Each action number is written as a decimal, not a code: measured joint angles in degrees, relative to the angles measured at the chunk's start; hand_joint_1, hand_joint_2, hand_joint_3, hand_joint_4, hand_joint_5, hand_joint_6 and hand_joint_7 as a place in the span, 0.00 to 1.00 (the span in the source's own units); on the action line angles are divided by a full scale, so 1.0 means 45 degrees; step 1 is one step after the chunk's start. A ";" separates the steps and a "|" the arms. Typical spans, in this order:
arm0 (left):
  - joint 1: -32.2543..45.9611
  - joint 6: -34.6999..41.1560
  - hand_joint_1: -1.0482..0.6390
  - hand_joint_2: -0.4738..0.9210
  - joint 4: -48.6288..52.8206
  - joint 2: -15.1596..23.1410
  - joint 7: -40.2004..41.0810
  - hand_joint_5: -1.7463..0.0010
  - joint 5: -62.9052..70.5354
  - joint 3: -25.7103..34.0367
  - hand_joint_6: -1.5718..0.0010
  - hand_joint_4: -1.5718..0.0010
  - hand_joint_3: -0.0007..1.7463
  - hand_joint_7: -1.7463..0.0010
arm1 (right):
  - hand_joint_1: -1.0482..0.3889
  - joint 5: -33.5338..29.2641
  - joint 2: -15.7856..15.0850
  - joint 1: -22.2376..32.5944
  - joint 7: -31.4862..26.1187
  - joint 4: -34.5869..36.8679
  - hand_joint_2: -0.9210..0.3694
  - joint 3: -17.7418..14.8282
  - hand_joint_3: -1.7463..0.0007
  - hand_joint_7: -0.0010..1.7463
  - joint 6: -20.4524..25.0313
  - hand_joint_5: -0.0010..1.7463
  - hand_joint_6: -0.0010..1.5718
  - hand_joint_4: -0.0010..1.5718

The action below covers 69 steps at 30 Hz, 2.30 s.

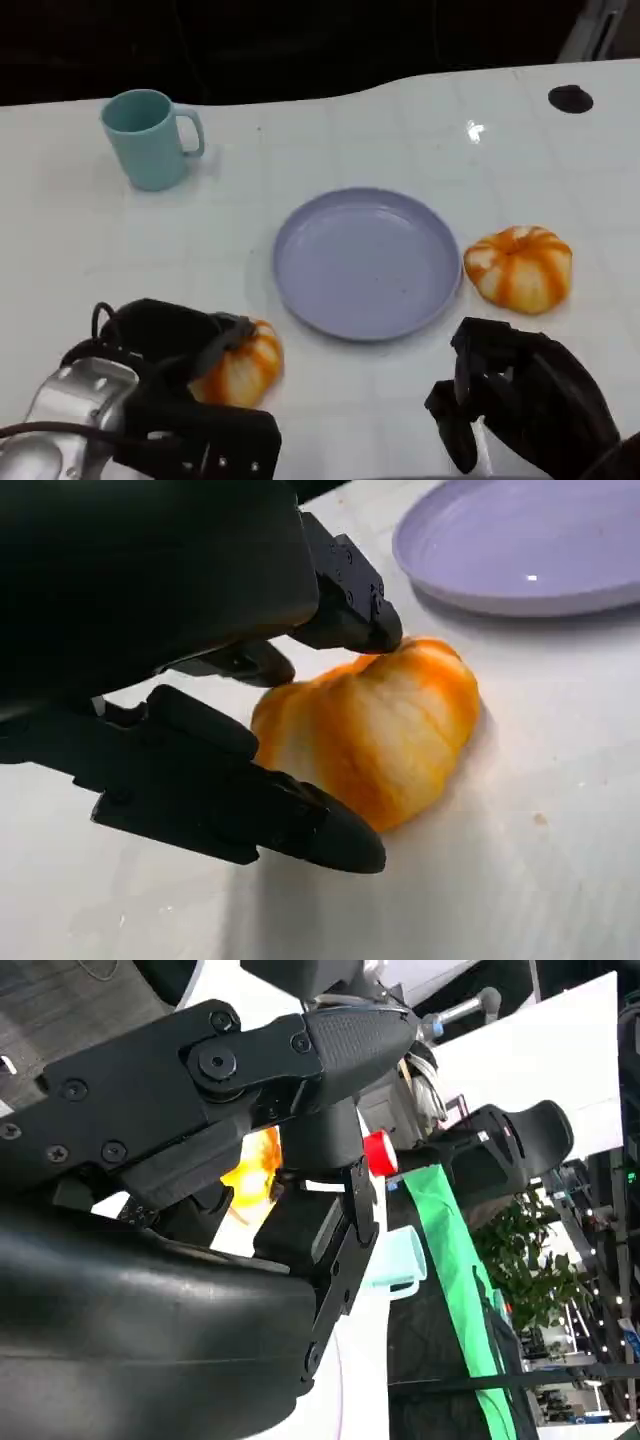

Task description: Grasp the bread from the table and place it into the plate.

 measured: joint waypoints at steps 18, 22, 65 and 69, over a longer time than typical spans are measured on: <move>-0.0986 -0.2181 0.45 1.00 0.4174 -0.0004 0.5770 0.18 -0.0423 -0.0735 0.23 0.43 0.17 0.89 | 0.07 0.0008 -0.0041 0.0023 0.0010 -0.0038 0.00 -0.0030 0.84 0.86 0.0039 0.94 0.66 0.77; -0.1224 -0.2472 0.46 1.00 0.5057 0.0005 0.7622 0.15 0.0033 -0.1136 0.22 0.45 0.21 0.89 | 0.06 0.0020 -0.0043 0.0023 0.0010 -0.0042 0.00 -0.0039 0.84 0.86 0.0079 0.93 0.66 0.77; -0.1313 -0.1623 0.50 0.63 0.1084 0.0125 0.9264 0.00 -0.0521 0.0869 0.57 0.42 0.66 0.00 | 0.06 0.0010 -0.0044 0.0123 0.0090 -0.0022 0.00 -0.0076 0.85 0.85 0.0110 0.93 0.67 0.77; -0.2072 -0.2137 0.50 0.61 0.1861 -0.0345 0.9548 0.00 -0.0614 0.0810 0.54 0.40 0.70 0.00 | 0.06 0.0001 -0.0041 0.0155 0.0092 -0.0014 0.00 -0.0070 0.85 0.85 0.0107 0.92 0.67 0.77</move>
